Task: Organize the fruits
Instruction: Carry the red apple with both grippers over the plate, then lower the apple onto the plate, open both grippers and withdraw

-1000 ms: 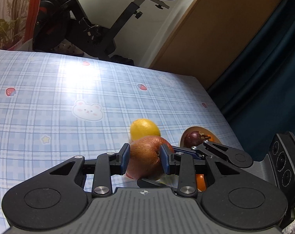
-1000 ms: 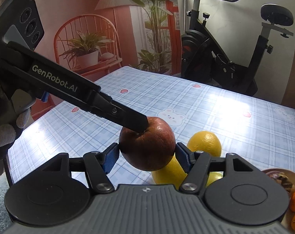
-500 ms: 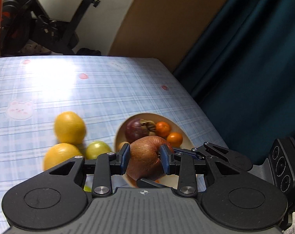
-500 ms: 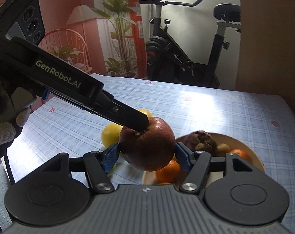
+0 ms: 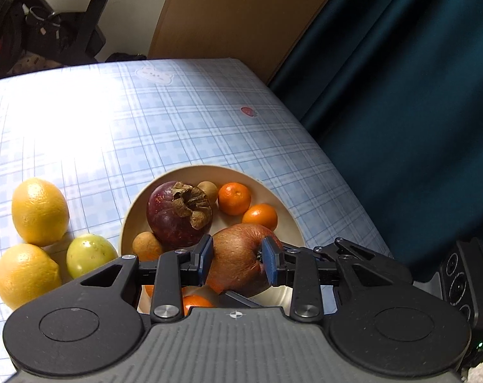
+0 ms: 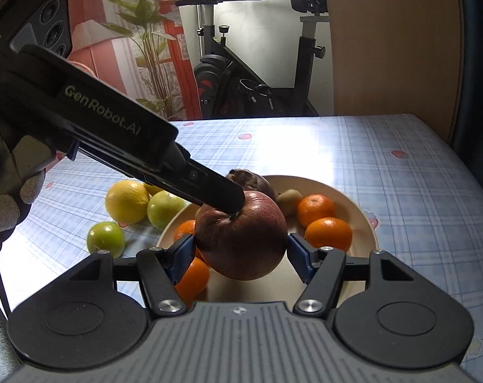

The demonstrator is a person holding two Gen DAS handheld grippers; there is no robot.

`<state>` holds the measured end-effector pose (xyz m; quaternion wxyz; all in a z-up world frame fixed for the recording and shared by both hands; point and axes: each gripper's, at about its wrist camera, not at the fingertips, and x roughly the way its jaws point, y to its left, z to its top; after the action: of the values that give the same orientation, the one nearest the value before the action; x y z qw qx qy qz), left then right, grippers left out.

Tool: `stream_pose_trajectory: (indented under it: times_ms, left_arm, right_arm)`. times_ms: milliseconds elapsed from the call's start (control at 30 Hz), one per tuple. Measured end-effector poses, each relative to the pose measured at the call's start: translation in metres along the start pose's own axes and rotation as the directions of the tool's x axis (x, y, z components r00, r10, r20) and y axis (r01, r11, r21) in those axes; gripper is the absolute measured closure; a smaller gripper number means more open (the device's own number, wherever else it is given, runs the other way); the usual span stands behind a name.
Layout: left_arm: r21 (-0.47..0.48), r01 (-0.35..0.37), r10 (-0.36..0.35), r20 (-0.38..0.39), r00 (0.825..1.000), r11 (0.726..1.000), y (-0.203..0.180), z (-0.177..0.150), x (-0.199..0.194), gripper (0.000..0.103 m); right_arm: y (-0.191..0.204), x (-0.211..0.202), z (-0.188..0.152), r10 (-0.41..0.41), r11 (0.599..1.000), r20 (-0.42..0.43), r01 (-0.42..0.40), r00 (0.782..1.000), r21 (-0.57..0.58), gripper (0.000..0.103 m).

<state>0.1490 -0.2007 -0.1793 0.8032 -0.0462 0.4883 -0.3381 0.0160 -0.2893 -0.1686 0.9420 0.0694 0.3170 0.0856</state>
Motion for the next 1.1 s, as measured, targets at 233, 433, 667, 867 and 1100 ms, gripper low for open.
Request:
stream_pose_trajectory:
  times_ms: [233, 433, 667, 867, 1100]
  left_arm:
    - [0.01, 0.006, -0.006, -0.002, 1.0, 1.0, 0.001, 0.002, 0.002, 0.07]
    - [-0.025, 0.002, -0.002, 0.025, 1.0, 1.0, 0.009, 0.002, -0.009, 0.07]
    - [-0.05, -0.009, 0.013, 0.072, 0.997, 0.999, 0.019, 0.002, -0.029, 0.069]
    - [-0.054, -0.046, 0.052, 0.112, 0.992, 0.997, 0.026, 0.001, -0.045, 0.069]
    - [-0.093, -0.113, 0.126, 0.157, 0.979, 0.989, 0.044, -0.003, -0.071, 0.069]
  right_arm:
    - [-0.005, 0.009, -0.003, 0.007, 1.0, 0.0, -0.007, 1.0, 0.03, 0.038]
    - [0.0, 0.013, -0.007, 0.014, 1.0, -0.005, -0.014, 1.0, 0.017, 0.038]
    - [0.002, 0.017, -0.007, 0.01, 0.999, 0.012, -0.01, 1.0, 0.036, 0.038]
    - [0.004, 0.018, -0.006, -0.003, 0.999, 0.014, 0.002, 1.0, 0.038, 0.037]
    - [0.005, 0.019, -0.002, -0.018, 0.998, -0.004, 0.018, 1.0, 0.066, 0.036]
